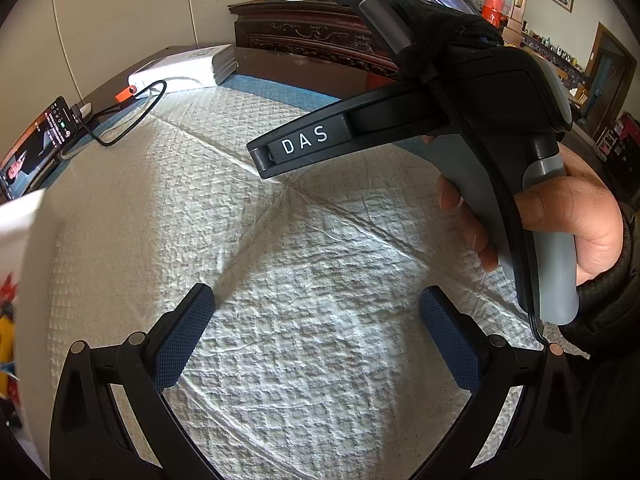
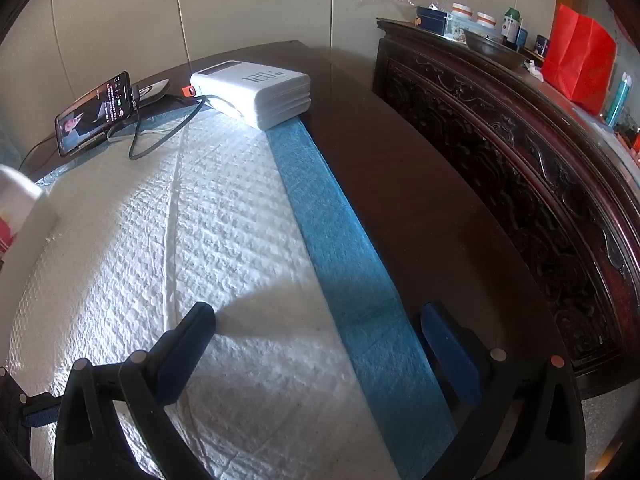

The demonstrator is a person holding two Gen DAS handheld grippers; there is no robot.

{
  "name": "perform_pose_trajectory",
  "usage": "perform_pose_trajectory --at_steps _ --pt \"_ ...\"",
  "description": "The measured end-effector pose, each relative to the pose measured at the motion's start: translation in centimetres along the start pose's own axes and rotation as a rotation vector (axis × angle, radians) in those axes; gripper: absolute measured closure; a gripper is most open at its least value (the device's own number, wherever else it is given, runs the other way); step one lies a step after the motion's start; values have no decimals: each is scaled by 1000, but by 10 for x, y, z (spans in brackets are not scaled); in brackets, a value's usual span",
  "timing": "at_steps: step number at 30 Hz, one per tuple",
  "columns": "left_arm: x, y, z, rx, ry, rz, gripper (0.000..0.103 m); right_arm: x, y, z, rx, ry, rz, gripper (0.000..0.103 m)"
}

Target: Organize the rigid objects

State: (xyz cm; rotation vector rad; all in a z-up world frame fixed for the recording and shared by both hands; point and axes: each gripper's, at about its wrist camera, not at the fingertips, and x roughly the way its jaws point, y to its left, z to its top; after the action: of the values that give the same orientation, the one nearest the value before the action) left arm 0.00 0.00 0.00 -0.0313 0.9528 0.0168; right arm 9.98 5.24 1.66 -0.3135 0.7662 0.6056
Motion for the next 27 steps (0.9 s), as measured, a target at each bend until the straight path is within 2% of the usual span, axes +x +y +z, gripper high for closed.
perform_pose_trajectory --at_steps 27 --pt "2 -2 -1 2 0 -1 0 0 -1 0 1 -1 1 0"
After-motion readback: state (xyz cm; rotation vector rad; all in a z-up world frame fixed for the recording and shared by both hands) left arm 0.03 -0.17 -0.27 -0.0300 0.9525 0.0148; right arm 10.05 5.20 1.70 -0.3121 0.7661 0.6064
